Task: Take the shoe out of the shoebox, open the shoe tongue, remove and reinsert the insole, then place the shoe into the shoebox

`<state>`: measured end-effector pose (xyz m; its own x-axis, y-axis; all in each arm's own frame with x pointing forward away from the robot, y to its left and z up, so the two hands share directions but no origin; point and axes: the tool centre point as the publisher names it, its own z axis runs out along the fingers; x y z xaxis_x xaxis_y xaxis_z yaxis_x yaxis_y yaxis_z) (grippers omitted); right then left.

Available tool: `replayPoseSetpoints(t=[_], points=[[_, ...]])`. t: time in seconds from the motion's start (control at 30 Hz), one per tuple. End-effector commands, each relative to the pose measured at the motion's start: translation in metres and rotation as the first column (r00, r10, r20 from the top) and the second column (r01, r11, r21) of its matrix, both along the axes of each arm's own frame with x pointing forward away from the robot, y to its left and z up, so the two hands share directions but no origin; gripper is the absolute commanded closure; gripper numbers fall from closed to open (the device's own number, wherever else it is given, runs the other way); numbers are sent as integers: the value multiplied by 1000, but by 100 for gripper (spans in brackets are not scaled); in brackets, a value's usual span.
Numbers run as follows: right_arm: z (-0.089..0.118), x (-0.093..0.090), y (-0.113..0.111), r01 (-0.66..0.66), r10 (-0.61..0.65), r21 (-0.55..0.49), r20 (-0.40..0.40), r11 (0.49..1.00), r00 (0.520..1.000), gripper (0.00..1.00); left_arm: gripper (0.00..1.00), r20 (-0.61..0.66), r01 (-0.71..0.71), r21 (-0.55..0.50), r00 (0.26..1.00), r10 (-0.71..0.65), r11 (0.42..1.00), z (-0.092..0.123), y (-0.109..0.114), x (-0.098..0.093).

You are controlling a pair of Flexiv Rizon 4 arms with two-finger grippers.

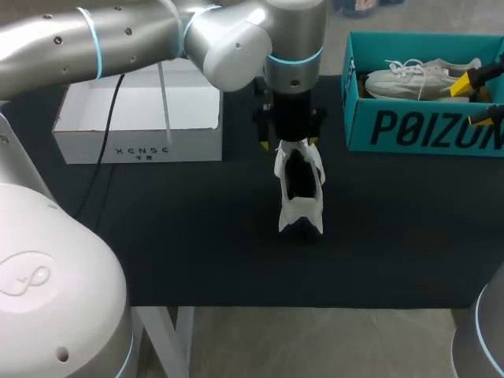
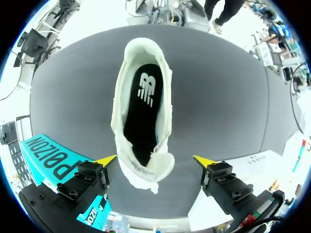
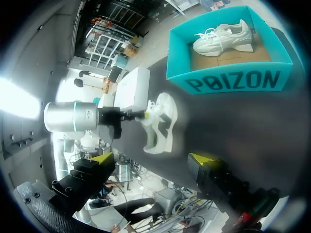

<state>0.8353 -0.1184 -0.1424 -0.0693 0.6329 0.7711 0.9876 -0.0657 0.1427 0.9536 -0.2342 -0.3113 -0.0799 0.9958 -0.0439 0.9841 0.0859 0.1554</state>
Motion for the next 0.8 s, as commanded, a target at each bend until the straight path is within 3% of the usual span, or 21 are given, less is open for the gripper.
replayPoseSetpoints(t=[0.03,0.2,0.23,0.27,0.3,0.33,0.37,0.6,0.8], points=[[0,-1,0,2,-2,-3,0,1000,1000,0,0,30,-10,-5,999,10,1000,13,10,3],[0,-1,0,2,-2,-3,0,1000,1000,0,0,92,-21,-19,995,23,1000,17,8,20],[0,-1,0,2,-2,-3,0,1000,1000,0,7,103,-30,-20,994,31,999,16,7,28],[0,-1,0,2,-2,-3,0,1000,1000,0,39,117,-35,-28,992,38,999,15,6,34],[0,-1,0,2,-2,-3,0,1000,1000,0,63,129,-41,-42,991,46,998,12,4,44],[0,-1,0,2,-2,-3,0,1000,1000,0,85,130,-45,-40,990,50,998,11,3,49],[0,-1,0,2,-2,-3,0,1000,1000,0,100,134,-43,-35,990,47,998,9,2,53],[0,-1,0,2,-2,-3,0,1000,1000,0,100,82,0,-85,997,7,996,7,-21,46],[0,-1,0,2,-2,-3,0,1000,1000,0,100,2,-21,-65,1000,22,998,1,-18,28]])
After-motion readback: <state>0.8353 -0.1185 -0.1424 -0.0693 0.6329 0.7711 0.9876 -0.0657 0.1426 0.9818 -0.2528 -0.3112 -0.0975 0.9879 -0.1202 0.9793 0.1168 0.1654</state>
